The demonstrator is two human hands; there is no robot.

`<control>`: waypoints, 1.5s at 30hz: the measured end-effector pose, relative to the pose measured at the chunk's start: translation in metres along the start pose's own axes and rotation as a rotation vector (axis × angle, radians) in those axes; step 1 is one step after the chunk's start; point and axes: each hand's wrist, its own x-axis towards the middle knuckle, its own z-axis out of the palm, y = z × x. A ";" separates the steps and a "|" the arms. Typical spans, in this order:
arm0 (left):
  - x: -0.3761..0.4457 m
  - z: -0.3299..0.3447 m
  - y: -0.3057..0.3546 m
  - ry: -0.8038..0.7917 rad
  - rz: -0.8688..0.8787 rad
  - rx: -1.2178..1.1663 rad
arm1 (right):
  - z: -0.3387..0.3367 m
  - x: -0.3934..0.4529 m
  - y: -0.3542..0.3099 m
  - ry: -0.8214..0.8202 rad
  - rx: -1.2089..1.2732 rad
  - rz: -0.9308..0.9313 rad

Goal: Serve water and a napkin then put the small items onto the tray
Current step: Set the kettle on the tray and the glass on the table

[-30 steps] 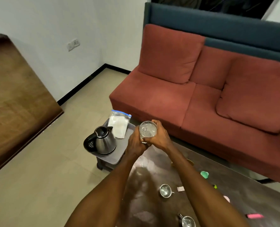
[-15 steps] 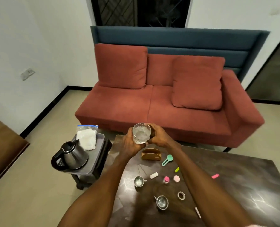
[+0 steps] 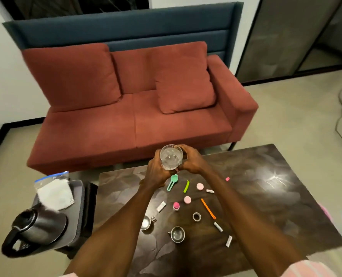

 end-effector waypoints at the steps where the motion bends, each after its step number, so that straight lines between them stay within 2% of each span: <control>1: 0.006 0.008 0.000 -0.022 0.012 -0.008 | -0.006 -0.002 0.007 0.028 -0.003 0.009; 8: 0.041 0.082 -0.003 -0.187 0.038 -0.024 | -0.038 -0.015 0.074 0.146 0.044 0.161; 18: 0.089 0.185 -0.035 -0.160 -0.077 -0.035 | -0.045 0.007 0.175 0.179 0.197 0.316; 23: 0.116 0.223 -0.067 -0.178 -0.164 -0.033 | -0.042 0.026 0.225 0.169 0.132 0.278; 30: 0.140 0.261 -0.106 -0.181 -0.267 -0.054 | -0.020 0.048 0.287 0.150 0.102 0.330; 45: 0.162 0.301 -0.155 -0.173 -0.371 -0.054 | -0.004 0.072 0.334 0.138 0.047 0.387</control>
